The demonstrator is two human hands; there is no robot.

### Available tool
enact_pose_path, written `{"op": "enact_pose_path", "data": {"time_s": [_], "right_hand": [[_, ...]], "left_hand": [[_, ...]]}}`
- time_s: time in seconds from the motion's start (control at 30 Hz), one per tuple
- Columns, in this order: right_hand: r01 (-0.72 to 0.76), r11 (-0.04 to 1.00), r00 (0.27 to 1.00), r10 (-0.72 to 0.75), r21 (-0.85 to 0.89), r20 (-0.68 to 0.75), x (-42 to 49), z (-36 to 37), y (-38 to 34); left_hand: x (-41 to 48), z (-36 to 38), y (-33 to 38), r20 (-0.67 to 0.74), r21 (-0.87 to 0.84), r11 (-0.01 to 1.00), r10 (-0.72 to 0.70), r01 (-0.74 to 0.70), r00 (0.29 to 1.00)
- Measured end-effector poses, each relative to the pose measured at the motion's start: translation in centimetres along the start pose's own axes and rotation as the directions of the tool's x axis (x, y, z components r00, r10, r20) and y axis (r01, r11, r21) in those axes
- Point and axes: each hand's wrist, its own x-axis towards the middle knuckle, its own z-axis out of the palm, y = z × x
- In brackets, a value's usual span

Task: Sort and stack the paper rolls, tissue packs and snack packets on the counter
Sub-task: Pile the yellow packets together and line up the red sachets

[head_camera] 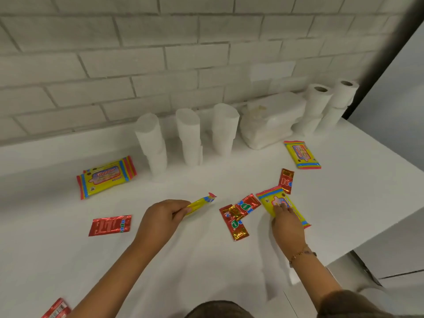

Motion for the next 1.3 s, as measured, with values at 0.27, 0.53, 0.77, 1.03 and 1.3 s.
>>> {"op": "enact_pose_path", "data": {"time_s": [0.27, 0.53, 0.77, 1.03, 1.3], "right_hand": [[0.172, 0.964, 0.982, -0.151, 0.201, -0.116, -1.7, -4.9, -4.5], [0.453, 0.713, 0.858, -0.512, 0.535, -0.044, -3.8, -5.0, -13.2], [0.473, 0.646, 0.780, -0.623, 0.598, 0.057, -3.4, -3.8, -18.7], [0.498, 0.645, 0.763, -0.643, 0.580, 0.060, -1.8, -3.2, -22.6], [0.652, 0.619, 0.697, -0.716, 0.437, -0.025, -1.2, -3.0, -28.7]], "left_hand": [[0.3, -4.6, -2.5, -0.128, 0.035, 0.994, -0.097, 0.102, 0.987], [0.4, -12.0, -9.6, -0.300, 0.280, 0.915, -0.202, 0.289, 0.932], [4.9, -14.5, -14.4, -0.410, 0.401, 0.890, -0.038, 0.217, 0.911], [8.5, -10.0, -18.0, -0.173, 0.510, 0.843, -0.099, 0.175, 0.980], [5.2, -8.6, -19.6, -0.275, 0.202, 0.951, -0.175, 0.234, 0.946]]}}
